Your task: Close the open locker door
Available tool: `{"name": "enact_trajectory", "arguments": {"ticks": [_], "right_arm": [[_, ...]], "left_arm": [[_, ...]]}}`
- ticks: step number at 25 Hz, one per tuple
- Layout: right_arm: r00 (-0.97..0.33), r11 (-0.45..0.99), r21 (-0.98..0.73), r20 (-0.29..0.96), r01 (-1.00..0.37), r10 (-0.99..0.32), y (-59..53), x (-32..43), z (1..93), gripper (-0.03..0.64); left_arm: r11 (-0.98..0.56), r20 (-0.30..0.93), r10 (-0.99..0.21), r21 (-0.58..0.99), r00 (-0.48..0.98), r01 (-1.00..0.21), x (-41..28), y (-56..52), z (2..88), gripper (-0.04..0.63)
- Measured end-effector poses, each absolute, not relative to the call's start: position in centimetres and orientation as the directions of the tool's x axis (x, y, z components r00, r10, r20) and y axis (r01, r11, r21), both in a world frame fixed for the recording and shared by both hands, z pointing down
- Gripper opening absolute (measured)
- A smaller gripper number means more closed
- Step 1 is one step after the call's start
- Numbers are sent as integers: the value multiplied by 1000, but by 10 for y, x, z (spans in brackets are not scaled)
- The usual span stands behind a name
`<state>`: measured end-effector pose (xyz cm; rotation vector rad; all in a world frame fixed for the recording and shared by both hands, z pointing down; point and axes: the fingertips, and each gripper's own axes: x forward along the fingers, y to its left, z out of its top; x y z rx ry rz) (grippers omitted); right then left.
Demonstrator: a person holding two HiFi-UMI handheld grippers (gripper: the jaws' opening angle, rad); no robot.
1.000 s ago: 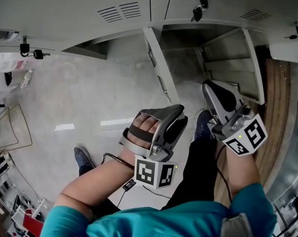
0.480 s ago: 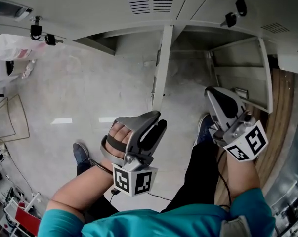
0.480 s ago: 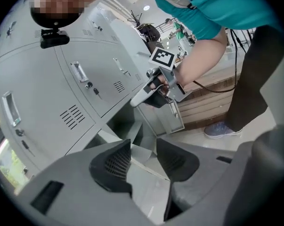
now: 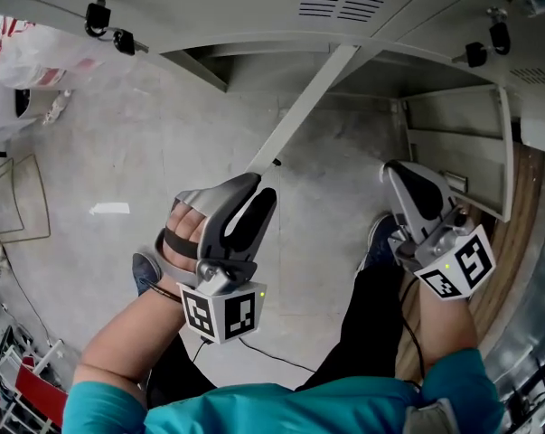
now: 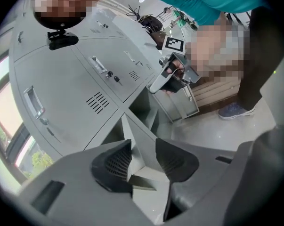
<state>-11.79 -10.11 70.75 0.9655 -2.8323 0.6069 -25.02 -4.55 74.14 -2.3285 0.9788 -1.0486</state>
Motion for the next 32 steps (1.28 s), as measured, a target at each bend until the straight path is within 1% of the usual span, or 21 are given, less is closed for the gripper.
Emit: {"name": "enact_trajectory", "arguments": {"ticks": [5,14,18,24,32], "right_arm": [[-807,731,-343,214,-590,-551,-101,-132,712,-2],[-819,741,-348,227,-574,-527,-100,-148,720,-2],[-823,745,-348,224,-568,-523,-103,-154,719,-2],[-830,753,-350,231,-558,-508,-104,-164,724,-2],[-847,758,-379,237,-531,-475,-102,-178,732,-2]], "left_arm": [[-617,456,-783,-655,423,-435,-277,-69,743,169],[-549,432,-834,-721,344,-424,-309,-108,747,170],[-515,417,-854,-758,310,-399,-316,-120,749,170],[-457,385,-885,-825,261,-332,-331,-143,753,170],[-367,332,-929,-880,162,-302,-349,-176,756,170]]}}
